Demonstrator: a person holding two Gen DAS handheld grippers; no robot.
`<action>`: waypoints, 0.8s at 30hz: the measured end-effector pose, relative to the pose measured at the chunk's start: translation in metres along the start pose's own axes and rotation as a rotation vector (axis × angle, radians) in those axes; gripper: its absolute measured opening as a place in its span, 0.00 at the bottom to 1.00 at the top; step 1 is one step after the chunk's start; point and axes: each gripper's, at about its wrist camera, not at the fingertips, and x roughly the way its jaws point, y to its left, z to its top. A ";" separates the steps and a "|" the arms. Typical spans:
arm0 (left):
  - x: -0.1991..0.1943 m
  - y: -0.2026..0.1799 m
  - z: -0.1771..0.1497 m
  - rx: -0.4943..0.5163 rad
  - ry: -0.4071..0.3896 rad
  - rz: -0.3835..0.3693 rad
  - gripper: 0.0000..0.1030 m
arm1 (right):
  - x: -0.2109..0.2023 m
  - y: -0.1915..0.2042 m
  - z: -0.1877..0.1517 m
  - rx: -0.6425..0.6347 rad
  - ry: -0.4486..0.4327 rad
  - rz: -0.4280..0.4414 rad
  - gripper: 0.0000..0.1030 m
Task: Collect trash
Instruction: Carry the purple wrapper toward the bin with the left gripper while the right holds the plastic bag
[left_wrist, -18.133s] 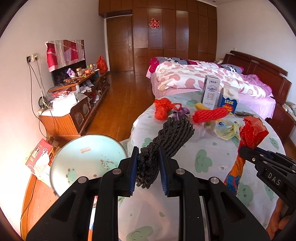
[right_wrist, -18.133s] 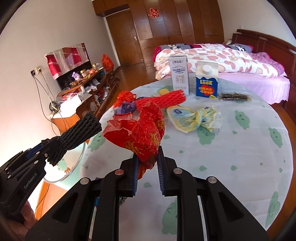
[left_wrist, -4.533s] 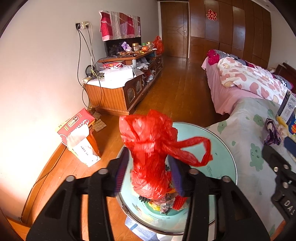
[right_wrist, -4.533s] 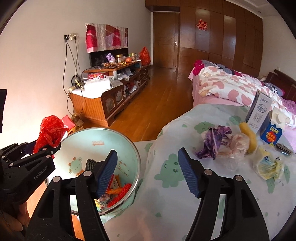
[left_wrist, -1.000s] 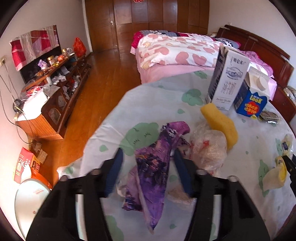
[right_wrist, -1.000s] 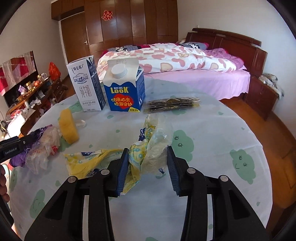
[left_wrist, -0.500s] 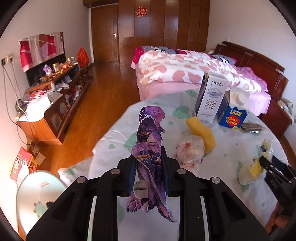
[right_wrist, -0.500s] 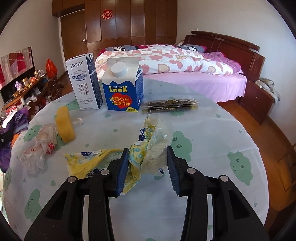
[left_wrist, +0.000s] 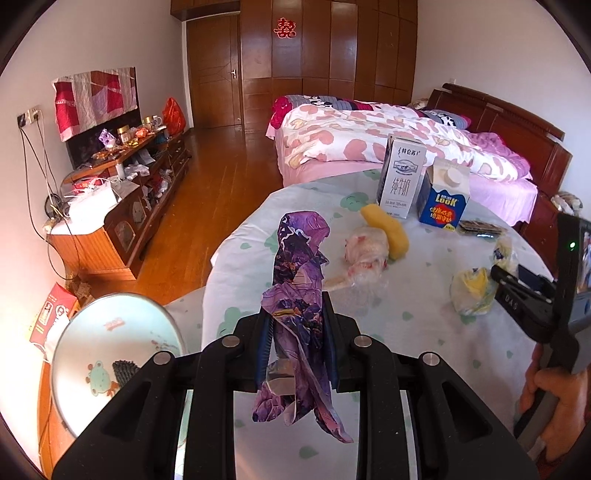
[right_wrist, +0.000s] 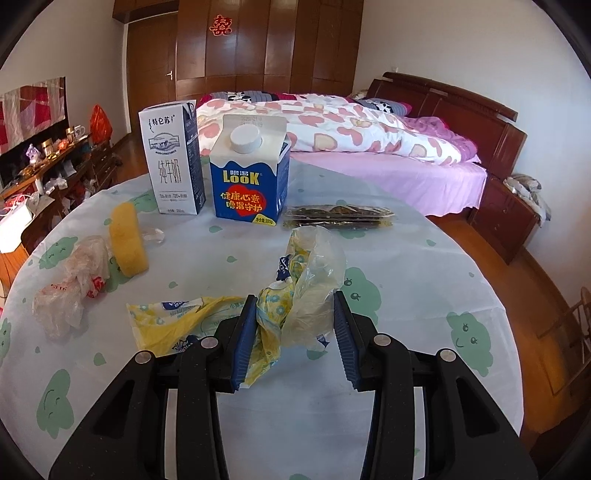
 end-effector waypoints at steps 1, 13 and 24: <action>-0.001 0.001 -0.001 0.002 -0.001 0.006 0.23 | -0.004 0.000 -0.001 0.001 -0.003 0.005 0.40; -0.029 0.012 -0.018 -0.003 -0.021 0.046 0.23 | -0.058 0.009 -0.020 -0.011 -0.057 0.080 0.40; -0.054 0.031 -0.033 -0.016 -0.036 0.081 0.23 | -0.092 0.035 -0.038 -0.085 -0.096 0.116 0.41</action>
